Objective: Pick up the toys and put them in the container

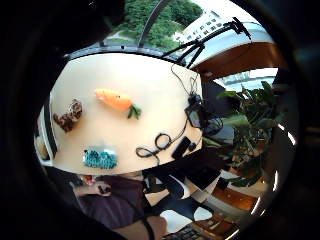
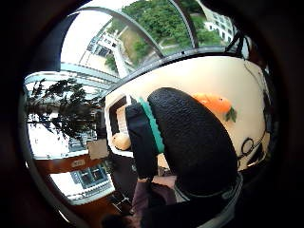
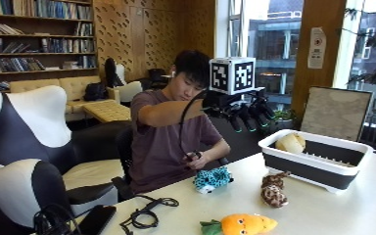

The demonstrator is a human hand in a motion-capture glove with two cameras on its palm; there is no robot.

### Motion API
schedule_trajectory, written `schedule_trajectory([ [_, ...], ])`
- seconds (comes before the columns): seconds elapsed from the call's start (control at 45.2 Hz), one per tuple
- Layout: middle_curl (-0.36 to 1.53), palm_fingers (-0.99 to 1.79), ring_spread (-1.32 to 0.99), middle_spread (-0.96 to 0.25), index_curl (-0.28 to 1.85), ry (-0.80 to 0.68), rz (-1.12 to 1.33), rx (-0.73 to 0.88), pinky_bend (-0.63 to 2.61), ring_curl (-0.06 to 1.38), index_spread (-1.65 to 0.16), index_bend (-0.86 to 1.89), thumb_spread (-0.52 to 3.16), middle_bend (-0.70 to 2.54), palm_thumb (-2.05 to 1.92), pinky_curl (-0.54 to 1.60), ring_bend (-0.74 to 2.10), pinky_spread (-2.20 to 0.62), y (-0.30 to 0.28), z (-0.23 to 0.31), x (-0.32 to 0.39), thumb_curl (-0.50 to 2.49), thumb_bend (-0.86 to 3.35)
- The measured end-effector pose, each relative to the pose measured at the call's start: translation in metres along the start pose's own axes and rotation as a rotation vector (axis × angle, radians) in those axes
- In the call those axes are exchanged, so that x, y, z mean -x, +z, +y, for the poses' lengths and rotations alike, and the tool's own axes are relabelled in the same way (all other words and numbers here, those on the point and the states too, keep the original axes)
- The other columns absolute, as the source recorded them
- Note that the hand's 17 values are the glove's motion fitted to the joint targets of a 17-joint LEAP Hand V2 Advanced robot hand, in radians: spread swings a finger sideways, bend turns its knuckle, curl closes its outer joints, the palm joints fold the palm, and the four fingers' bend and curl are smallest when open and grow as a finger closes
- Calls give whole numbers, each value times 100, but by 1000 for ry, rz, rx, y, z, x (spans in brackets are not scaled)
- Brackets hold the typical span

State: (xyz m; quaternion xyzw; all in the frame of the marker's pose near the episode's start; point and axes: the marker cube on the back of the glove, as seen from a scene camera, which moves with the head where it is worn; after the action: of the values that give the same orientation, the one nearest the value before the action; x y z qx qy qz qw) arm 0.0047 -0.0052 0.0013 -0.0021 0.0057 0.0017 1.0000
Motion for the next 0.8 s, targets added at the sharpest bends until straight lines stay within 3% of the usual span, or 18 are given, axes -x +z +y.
schedule_trajectory([
  [0.133, 8, 3, -6, -4, 2, 17, 23, 33, 65, 11, -15, 6, 81, 20, -10, 20, 42, -2, 11, -12, -8, 0, -6],
  [0.31, 15, -7, -7, -4, 7, 41, 51, 81, 71, 14, -19, 10, 111, 21, -11, 24, 45, -2, 37, -30, -24, 2, -7],
  [0.465, 20, -10, -7, -5, 10, 61, 17, 113, 71, 16, -20, 11, 122, 21, -12, 26, 45, -2, 67, -41, -40, 3, -7],
  [0.642, 22, -12, -6, -15, 13, 82, -8, 171, 72, 18, -22, 11, 129, 18, -11, 28, 45, -1, 131, -53, -60, 4, -7],
  [0.797, 24, -14, -6, -16, 15, 44, -25, 317, 73, 19, -22, 12, 131, 17, -9, 29, 43, -1, 196, -58, -68, 6, -6],
])
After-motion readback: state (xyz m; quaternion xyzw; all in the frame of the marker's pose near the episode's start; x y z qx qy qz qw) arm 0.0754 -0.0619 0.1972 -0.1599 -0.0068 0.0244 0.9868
